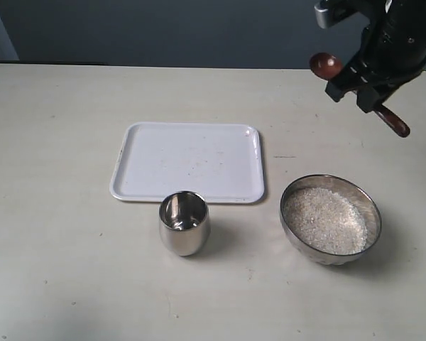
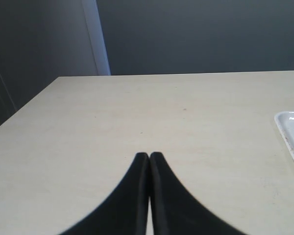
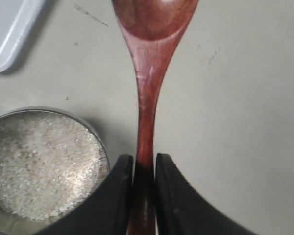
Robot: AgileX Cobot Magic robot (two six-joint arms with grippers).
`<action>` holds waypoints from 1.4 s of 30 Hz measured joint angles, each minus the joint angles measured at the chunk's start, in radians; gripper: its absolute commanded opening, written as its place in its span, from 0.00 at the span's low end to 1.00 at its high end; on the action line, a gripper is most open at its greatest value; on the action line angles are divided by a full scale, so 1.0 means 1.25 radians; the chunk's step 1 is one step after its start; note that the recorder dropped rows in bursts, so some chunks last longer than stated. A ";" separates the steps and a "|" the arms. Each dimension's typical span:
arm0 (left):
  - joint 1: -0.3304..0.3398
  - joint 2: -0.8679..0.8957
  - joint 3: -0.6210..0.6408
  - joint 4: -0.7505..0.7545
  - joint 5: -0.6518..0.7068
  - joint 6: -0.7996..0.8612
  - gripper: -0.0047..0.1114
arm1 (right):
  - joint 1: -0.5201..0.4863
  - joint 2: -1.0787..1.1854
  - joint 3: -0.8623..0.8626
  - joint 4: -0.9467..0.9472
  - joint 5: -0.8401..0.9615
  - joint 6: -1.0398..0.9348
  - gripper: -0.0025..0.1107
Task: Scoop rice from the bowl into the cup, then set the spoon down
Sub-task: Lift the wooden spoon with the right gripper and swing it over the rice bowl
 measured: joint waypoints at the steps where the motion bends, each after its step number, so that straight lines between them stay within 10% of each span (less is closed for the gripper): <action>1: 0.000 0.000 0.000 0.000 0.000 0.000 0.04 | 0.010 -0.012 0.000 0.002 0.002 -0.003 0.01; 12: 0.000 0.000 0.000 0.000 0.000 0.000 0.04 | 0.104 -0.082 0.018 -0.175 0.007 0.141 0.01; 24: 0.000 0.000 0.000 0.000 0.000 0.000 0.04 | 0.104 -0.294 0.157 -0.098 -0.008 0.240 0.01; 31: 0.000 0.000 0.000 0.000 0.000 0.000 0.04 | 0.102 -0.488 0.233 0.225 -0.043 0.188 0.01; 42: 0.000 0.000 0.000 0.000 0.000 0.000 0.04 | 0.102 -0.498 0.491 0.213 -0.081 0.169 0.01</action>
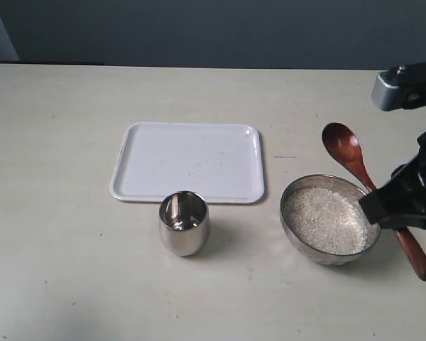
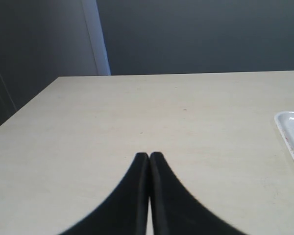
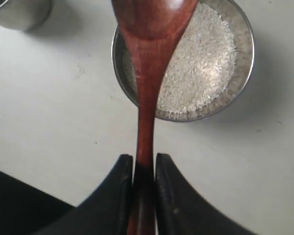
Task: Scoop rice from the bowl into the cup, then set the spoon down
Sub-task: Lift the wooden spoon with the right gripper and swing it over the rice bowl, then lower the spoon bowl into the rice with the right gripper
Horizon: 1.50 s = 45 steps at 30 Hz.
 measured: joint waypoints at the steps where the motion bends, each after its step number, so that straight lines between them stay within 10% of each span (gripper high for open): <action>1: 0.000 0.000 0.000 0.000 0.000 0.000 0.04 | 0.000 -0.004 0.002 0.000 0.015 -0.015 0.01; 8: 0.000 0.000 0.000 0.000 0.000 0.000 0.04 | 0.009 -0.021 0.002 -0.124 0.083 -0.070 0.01; 19: 0.000 0.000 0.000 0.000 0.000 0.000 0.04 | 0.179 -0.074 0.011 -0.590 -0.097 0.298 0.01; 28: 0.000 0.000 0.000 0.000 0.000 0.000 0.04 | 0.347 -0.035 0.094 -0.700 -0.003 0.052 0.01; 45: 0.000 0.000 0.000 0.000 0.000 0.000 0.04 | 0.369 0.185 0.090 -0.687 0.085 -0.225 0.01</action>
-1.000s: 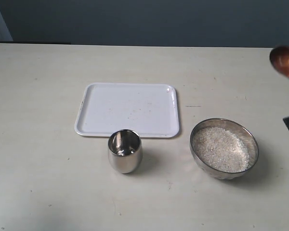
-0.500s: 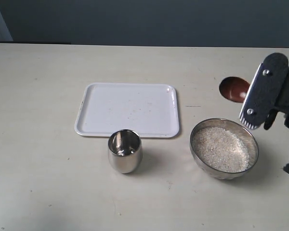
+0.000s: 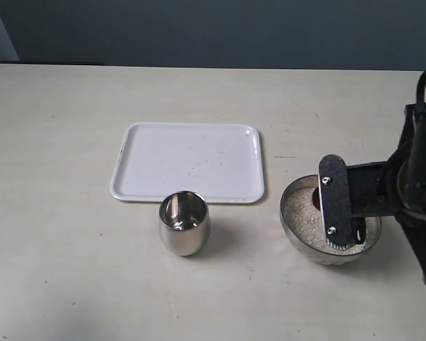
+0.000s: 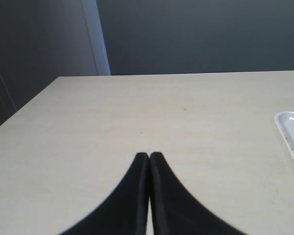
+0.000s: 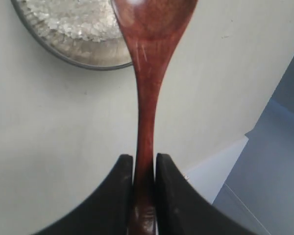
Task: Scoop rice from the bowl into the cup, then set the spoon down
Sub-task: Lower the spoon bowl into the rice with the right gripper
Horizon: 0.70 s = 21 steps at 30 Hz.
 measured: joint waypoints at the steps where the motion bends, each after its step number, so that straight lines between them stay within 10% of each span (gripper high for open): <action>1: 0.000 0.000 0.000 0.000 0.000 0.000 0.04 | 0.000 0.017 0.000 -0.001 -0.001 0.012 0.01; 21: 0.000 0.000 0.000 0.000 0.000 0.000 0.04 | 0.000 0.230 -0.001 -0.147 -0.003 0.180 0.02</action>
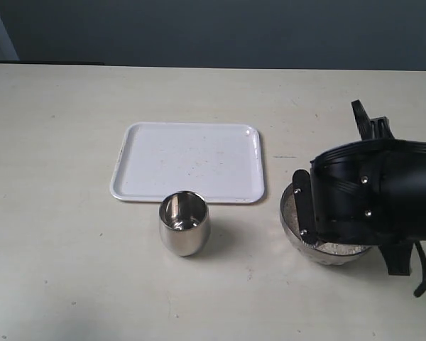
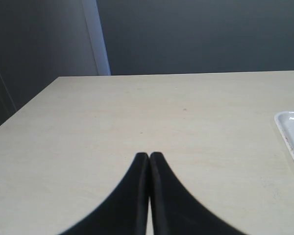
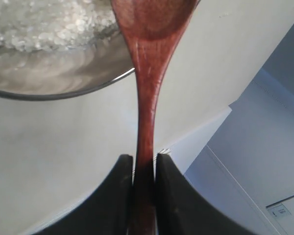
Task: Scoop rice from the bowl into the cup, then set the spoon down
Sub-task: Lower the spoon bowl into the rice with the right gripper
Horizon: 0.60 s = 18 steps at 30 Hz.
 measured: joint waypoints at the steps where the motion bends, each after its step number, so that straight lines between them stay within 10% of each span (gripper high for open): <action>1: 0.000 0.000 0.000 0.000 0.000 0.000 0.04 | 0.000 0.003 0.000 0.000 0.000 0.000 0.02; 18: 0.000 0.000 0.000 0.000 0.000 0.000 0.04 | 0.002 0.054 0.000 0.012 0.000 0.013 0.02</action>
